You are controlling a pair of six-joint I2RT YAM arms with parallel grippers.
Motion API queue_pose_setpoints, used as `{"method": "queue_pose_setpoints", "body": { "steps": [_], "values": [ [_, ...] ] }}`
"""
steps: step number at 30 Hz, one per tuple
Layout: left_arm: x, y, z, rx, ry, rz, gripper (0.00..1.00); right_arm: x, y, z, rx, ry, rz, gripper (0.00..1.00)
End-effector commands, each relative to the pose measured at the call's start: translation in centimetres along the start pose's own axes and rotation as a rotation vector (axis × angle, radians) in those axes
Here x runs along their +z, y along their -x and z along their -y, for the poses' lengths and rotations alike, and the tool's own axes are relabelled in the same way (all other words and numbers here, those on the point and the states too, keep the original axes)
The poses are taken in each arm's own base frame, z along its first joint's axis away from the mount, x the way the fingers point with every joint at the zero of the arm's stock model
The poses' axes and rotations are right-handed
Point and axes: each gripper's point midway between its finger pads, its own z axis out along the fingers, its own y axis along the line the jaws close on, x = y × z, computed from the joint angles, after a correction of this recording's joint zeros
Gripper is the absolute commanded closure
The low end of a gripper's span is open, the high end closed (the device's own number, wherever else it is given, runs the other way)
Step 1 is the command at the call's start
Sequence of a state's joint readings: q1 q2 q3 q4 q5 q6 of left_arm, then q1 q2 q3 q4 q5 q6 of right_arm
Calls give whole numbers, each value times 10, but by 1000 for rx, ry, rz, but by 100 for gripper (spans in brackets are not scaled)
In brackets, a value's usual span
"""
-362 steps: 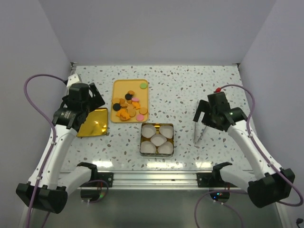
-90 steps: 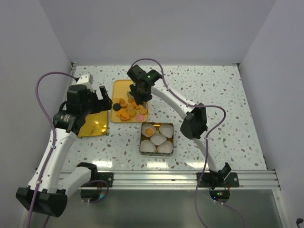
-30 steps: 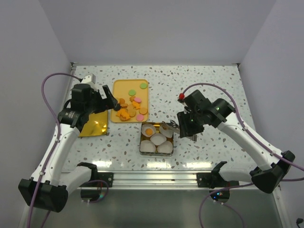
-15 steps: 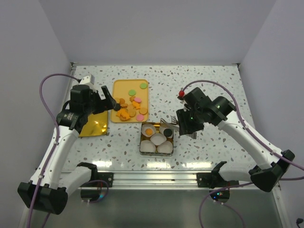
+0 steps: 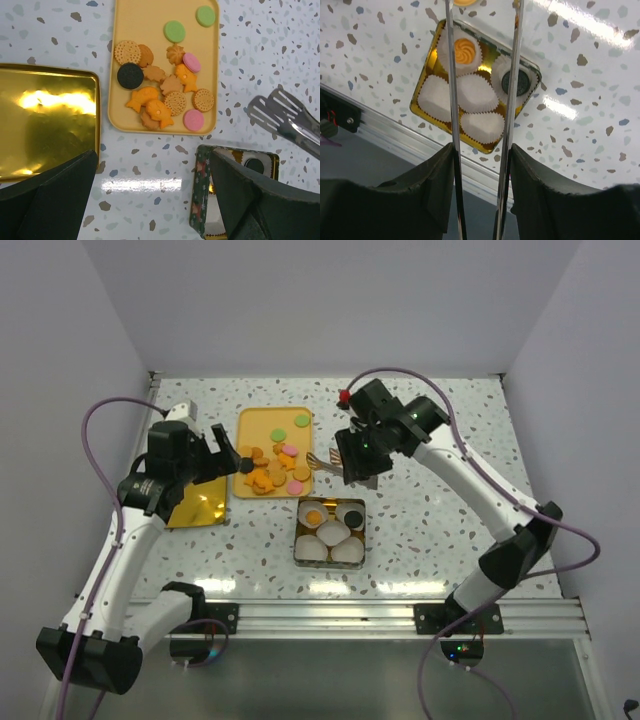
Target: Pack the cookies
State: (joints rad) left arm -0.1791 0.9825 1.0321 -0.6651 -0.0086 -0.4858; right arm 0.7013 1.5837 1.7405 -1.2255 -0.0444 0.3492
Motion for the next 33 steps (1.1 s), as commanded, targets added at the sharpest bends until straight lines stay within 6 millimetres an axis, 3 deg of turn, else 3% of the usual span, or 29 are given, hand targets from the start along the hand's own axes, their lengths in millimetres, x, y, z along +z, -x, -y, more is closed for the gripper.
{"method": "queue_pose_setpoints", "body": {
  "steps": [1,4,5,6,8,12,22,33],
  "values": [
    [-13,18,1,21,6,64,0,12,42,-17,-48,36,68,51],
    [-16,18,-1,23,17,64,0,21,66,-26,-50,50,92,51],
    [-17,18,-1,20,16,64,0,38,68,-27,-45,43,61,51],
    [-18,17,-1,19,14,61,0,36,79,-32,-43,58,83,51],
    [-20,16,-1,14,12,62,0,52,90,-36,-37,54,74,51],
    [-23,15,-2,14,18,64,0,77,99,-37,-25,31,37,51],
    [-24,16,-8,32,45,68,0,118,98,-40,10,32,-19,49],
    [-19,16,-13,50,70,61,0,140,96,-42,24,40,-50,48]
  ]
}}
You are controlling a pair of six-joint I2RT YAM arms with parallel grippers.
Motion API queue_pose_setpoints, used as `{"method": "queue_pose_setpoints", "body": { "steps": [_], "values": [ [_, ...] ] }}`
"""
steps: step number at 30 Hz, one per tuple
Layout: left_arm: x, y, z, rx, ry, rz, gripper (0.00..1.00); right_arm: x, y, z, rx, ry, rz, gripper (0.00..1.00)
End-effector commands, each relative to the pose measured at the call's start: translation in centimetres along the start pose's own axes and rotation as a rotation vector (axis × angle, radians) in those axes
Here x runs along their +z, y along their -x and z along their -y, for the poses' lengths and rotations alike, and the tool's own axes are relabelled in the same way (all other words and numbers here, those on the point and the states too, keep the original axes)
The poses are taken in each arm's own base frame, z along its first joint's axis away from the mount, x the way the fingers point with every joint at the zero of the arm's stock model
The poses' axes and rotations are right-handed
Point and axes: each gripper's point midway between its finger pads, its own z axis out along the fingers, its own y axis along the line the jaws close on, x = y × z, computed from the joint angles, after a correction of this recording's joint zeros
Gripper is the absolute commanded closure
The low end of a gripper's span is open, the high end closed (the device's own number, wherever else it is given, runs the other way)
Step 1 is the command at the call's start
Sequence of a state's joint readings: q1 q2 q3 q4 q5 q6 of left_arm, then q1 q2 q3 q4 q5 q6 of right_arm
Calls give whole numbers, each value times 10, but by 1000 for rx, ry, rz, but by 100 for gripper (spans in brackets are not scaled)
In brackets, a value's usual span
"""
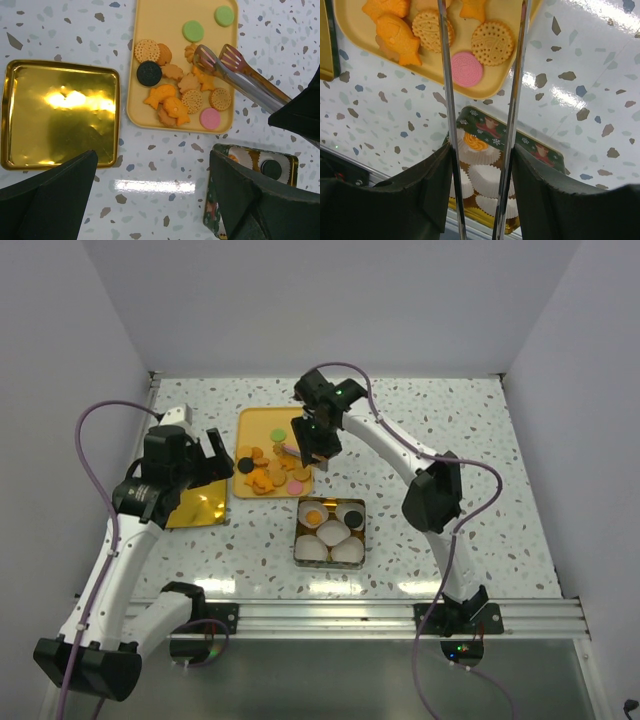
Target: Pack the cookies
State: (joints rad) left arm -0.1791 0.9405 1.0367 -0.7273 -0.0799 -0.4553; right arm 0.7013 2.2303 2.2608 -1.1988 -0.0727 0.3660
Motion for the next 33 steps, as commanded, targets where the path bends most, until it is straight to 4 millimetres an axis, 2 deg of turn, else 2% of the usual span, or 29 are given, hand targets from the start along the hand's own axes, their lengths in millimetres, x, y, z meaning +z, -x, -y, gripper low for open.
{"method": "queue_pose_setpoints", "body": {
  "steps": [1,9,16,20,26,32,33],
  "values": [
    [-5,17,2,19,0,44,0,-9,14,-14,-1,50,50,49],
    [-9,20,-1,26,20,53,0,-4,17,-18,7,72,46,55],
    [-13,21,-1,13,19,63,0,-14,24,-20,-3,76,75,57],
    [-17,25,-2,12,26,73,0,-30,38,-22,-3,90,125,57],
    [-22,29,-4,12,38,89,0,-52,46,-19,4,107,166,58],
    [-26,34,-5,13,46,102,0,-86,34,-17,-26,112,193,59],
    [-27,35,-5,15,46,101,0,-103,32,-17,-32,122,221,58]
  ]
}}
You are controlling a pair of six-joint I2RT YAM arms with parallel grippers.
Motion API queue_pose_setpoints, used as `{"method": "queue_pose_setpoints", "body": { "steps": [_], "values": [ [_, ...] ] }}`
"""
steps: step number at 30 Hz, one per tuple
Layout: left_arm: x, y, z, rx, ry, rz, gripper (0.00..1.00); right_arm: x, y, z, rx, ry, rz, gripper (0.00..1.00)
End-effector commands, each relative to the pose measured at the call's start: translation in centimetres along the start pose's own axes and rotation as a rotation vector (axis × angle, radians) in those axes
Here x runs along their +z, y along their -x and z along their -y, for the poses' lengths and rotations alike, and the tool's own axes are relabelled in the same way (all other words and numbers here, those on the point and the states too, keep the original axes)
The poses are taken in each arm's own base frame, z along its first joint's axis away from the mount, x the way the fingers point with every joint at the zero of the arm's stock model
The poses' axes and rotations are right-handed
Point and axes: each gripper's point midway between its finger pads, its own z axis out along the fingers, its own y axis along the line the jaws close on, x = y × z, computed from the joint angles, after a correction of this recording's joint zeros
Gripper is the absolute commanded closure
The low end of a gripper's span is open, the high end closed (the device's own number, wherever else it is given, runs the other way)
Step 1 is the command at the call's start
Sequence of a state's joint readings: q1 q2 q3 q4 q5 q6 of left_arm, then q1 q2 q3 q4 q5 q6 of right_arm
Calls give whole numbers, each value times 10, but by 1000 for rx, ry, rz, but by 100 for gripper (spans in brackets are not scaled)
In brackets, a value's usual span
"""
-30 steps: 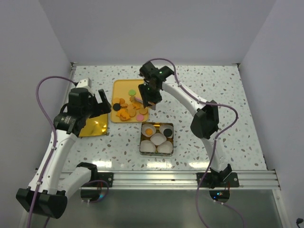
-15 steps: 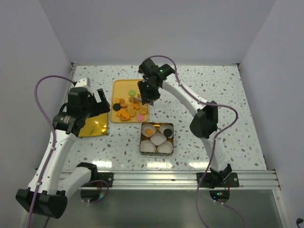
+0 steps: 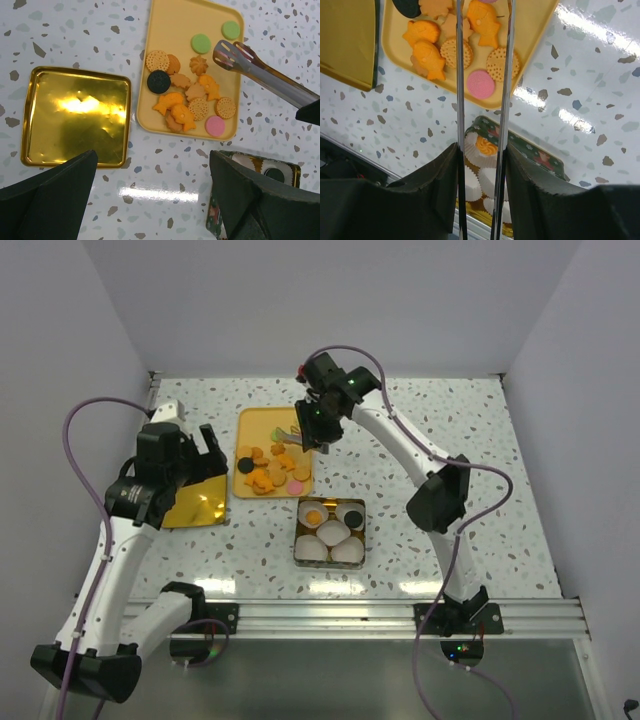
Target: Pack the cookies
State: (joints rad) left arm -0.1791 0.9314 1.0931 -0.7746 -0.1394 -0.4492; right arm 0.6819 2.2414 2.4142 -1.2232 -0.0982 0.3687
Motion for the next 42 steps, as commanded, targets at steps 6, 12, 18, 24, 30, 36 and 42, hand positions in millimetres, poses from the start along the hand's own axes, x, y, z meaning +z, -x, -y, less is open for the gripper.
{"method": "queue_pose_setpoints", "body": {
  "steps": [6,12,18,24,30,36,42],
  "values": [
    [-12,25,3,20,-5,64,0,-110,-24,-3,-67,69,139,59],
    [-2,28,9,31,-19,58,0,-145,-75,10,-75,86,134,59],
    [12,28,17,26,-46,47,0,-166,-130,19,-62,126,108,59],
    [24,24,23,9,-71,34,0,-163,-189,39,-93,112,7,59],
    [30,16,25,-12,-86,20,0,-167,-219,39,-93,166,-19,58],
    [30,12,25,-27,-90,16,0,-161,-229,31,-73,203,-69,58],
    [25,10,21,-32,-76,19,0,-142,-243,42,-63,148,-142,60]
  ]
}}
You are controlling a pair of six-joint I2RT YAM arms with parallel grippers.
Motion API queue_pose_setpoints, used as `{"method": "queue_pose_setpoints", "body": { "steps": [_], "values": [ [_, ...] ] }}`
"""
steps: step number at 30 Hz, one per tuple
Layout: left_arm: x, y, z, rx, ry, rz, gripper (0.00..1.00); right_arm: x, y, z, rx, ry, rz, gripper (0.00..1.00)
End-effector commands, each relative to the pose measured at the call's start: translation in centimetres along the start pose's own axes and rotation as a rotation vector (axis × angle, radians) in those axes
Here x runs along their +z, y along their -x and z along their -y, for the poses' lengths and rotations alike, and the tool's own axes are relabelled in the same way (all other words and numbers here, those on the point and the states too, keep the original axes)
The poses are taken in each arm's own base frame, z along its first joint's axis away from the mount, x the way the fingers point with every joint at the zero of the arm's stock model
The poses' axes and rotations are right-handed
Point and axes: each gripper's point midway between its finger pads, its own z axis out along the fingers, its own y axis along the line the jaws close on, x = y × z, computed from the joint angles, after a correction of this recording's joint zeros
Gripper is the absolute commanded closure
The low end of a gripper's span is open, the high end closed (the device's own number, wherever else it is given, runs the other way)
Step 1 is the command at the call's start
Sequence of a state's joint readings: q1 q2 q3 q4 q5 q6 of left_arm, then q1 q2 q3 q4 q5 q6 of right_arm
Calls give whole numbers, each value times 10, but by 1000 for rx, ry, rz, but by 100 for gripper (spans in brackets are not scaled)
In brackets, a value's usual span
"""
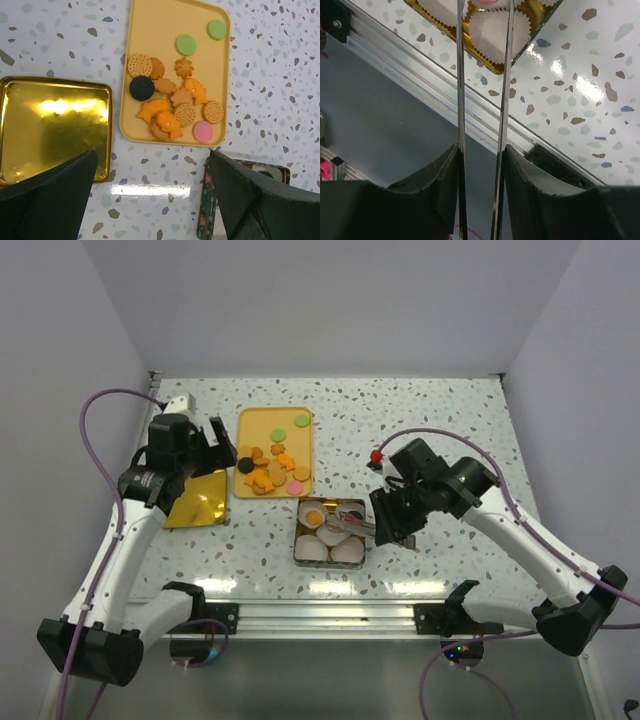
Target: Pack the cookies
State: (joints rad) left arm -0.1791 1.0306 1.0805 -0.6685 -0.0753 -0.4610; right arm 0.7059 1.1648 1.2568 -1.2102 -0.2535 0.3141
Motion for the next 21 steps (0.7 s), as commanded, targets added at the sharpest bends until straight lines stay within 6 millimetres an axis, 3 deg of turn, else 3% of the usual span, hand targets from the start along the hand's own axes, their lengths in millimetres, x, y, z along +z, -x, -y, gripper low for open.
{"method": "queue_pose_setpoints", "body": {
  "steps": [1,12,21],
  "values": [
    [-6,9,2,-20,-15,49,0,8,-5,-2,0,19,-28,59],
    [-10,3,-3,-19,2,45,0,21,7,-2,-7,12,-33,59],
    [-6,6,-2,-26,0,49,0,22,15,0,-12,-10,-19,49]
  ]
}}
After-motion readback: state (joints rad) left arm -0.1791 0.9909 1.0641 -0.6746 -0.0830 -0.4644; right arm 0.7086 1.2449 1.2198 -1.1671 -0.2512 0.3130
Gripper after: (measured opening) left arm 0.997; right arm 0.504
